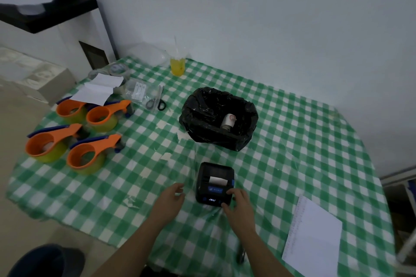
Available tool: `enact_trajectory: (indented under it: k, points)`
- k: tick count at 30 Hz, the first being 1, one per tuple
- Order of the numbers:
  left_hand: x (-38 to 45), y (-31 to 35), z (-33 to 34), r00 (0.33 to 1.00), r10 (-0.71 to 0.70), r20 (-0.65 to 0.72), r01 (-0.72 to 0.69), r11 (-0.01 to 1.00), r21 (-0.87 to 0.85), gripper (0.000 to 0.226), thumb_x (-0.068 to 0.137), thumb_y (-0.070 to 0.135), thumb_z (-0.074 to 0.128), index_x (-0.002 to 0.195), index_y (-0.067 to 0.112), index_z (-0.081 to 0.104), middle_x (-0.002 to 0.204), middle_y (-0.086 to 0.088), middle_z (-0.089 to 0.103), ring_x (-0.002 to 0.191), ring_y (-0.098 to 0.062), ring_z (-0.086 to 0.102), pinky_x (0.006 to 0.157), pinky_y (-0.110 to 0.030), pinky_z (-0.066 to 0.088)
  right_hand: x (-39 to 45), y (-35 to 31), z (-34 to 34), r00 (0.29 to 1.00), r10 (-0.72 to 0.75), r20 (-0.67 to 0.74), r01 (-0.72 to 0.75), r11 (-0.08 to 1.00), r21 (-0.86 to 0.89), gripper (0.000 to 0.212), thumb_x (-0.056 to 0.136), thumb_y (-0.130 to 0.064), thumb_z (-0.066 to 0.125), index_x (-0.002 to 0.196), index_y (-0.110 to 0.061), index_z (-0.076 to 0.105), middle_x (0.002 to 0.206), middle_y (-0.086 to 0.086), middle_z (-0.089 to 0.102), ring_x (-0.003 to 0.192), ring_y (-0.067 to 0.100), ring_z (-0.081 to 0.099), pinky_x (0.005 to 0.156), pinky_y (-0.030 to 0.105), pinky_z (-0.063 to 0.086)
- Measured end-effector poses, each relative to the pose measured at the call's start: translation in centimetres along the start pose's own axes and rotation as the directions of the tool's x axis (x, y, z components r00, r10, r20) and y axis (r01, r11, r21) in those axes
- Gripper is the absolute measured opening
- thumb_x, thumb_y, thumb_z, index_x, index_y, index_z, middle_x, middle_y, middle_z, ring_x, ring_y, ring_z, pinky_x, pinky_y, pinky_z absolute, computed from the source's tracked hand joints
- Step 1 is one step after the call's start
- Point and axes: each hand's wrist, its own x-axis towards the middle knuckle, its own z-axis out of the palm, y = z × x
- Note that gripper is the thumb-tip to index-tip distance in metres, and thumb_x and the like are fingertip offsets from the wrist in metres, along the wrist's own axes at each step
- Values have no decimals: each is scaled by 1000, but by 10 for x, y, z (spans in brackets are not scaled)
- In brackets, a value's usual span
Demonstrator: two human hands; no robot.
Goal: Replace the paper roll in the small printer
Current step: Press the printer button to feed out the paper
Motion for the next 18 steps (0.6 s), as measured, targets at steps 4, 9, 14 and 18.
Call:
enact_trajectory:
  k: [4, 9, 14, 18]
  points:
    - [2, 0, -2, 1000, 9, 5, -9, 1000, 1, 32, 93, 17, 50, 125, 13, 51, 122, -9, 61, 95, -18, 59, 76, -26, 44, 3, 1, 0, 1000, 20, 3, -20, 999, 42, 28, 80, -12, 67, 94, -29, 49, 109, -8, 45, 96, 12, 52, 77, 24, 45]
    - [6, 0, -6, 1000, 20, 7, -20, 1000, 13, 31, 93, 18, 49, 124, 14, 52, 121, -8, 62, 92, -16, 58, 76, -27, 45, 3, 1, 2, 998, 53, -36, -47, 988, 149, 32, 80, -10, 68, 84, -37, 51, 110, -4, 50, 91, 15, 57, 79, 29, 53]
    - [9, 1, -7, 1000, 27, 7, -27, 1000, 4, 30, 93, 16, 49, 123, 12, 54, 120, -9, 63, 89, -15, 57, 77, -26, 43, 5, 1, 3, 997, 52, -51, -43, 987, 158, 41, 79, -8, 69, 77, -42, 47, 109, -4, 52, 91, 16, 59, 79, 31, 55]
    - [9, 0, -7, 999, 31, 12, -31, 999, 8, 30, 93, 16, 49, 122, 12, 54, 120, -10, 63, 90, -15, 57, 78, -25, 43, 6, 1, 2, 998, 40, -40, -34, 990, 138, 41, 79, -8, 69, 76, -42, 47, 109, -3, 52, 94, 19, 61, 80, 32, 55]
